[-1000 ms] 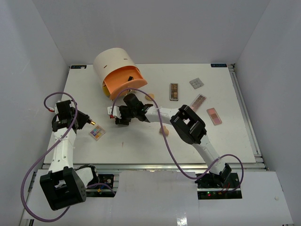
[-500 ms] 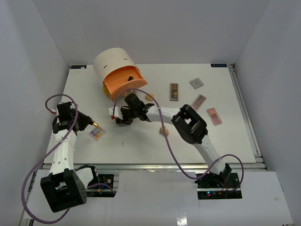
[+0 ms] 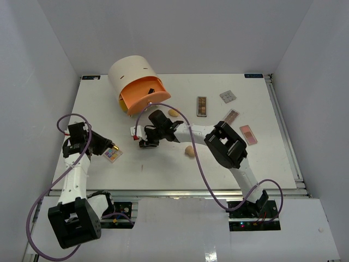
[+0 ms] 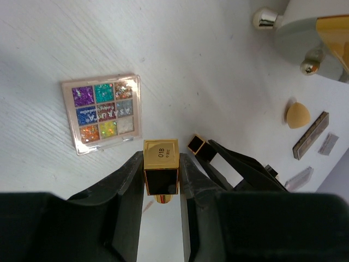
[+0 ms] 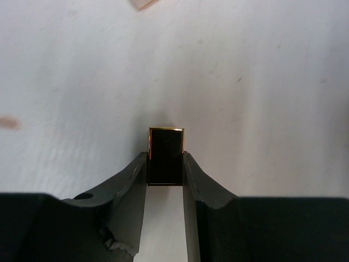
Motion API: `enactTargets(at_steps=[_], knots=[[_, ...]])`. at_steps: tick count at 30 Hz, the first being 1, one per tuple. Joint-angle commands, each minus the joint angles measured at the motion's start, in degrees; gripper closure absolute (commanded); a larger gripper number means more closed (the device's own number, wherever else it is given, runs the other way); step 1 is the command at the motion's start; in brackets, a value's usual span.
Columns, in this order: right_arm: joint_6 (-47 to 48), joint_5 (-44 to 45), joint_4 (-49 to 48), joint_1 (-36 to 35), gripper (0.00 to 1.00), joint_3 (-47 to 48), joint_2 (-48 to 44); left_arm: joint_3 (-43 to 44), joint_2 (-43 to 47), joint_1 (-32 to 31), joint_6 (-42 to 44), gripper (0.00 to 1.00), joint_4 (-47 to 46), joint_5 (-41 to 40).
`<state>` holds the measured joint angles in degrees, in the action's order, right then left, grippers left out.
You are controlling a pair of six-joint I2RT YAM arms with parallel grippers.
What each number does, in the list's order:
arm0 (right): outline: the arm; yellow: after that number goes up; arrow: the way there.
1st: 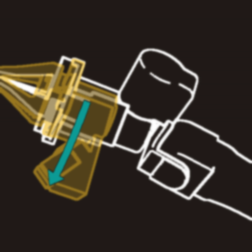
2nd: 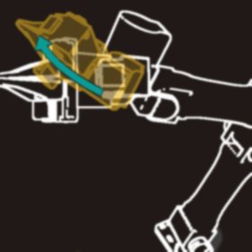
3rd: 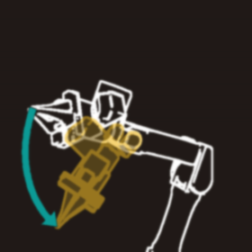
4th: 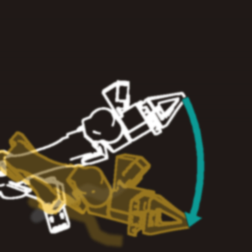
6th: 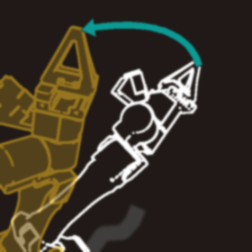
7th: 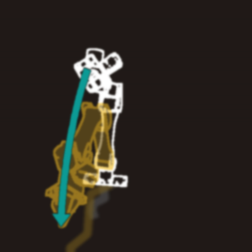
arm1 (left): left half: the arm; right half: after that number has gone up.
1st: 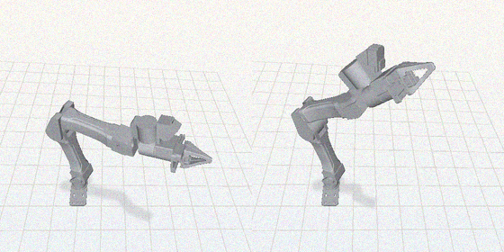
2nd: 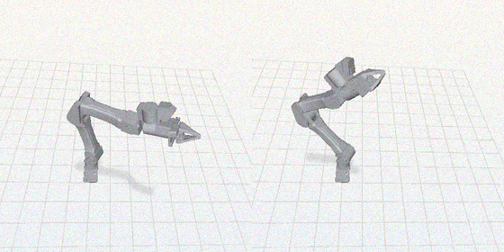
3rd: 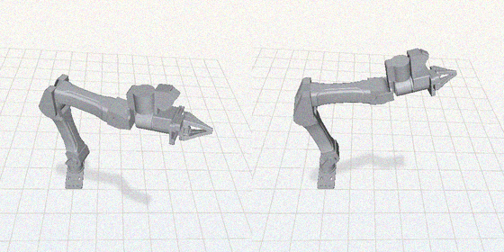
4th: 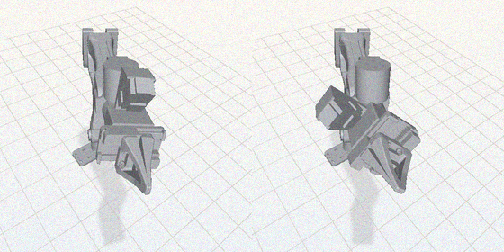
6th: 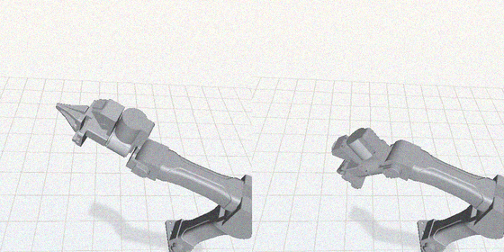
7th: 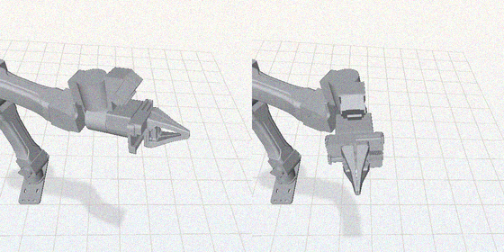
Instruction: Organize the makeup
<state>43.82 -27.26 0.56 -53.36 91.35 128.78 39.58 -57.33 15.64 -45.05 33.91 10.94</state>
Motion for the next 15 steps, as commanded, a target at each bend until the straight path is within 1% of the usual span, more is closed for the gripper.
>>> enactTargets(at_steps=[1,6,8,11,15], knots=[[-3.98,-2.39,2.15,-0.26,0.90,-5.54,-8.01,-1.18,2.51,0.28,-1.28,1.00,-0.86,6.07],[-8.51,-4.62,1.91,-0.43,0.92,-11.96,-15.81,-1.35,4.54,0.27,-2.25,1.00,-0.98,10.18],[-10.05,-5.77,1.98,-0.43,0.92,-15.80,-20.26,-1.35,5.46,0.27,-2.32,1.00,-1.21,11.80],[-14.03,-9.42,2.60,-0.43,0.92,-18.85,-24.43,-1.79,7.49,0.27,-1.90,1.00,-2.15,14.27],[-20.50,-14.72,2.95,-0.36,0.92,-22.45,-30.64,-3.53,11.86,0.29,-0.76,1.00,-6.84,20.18]])
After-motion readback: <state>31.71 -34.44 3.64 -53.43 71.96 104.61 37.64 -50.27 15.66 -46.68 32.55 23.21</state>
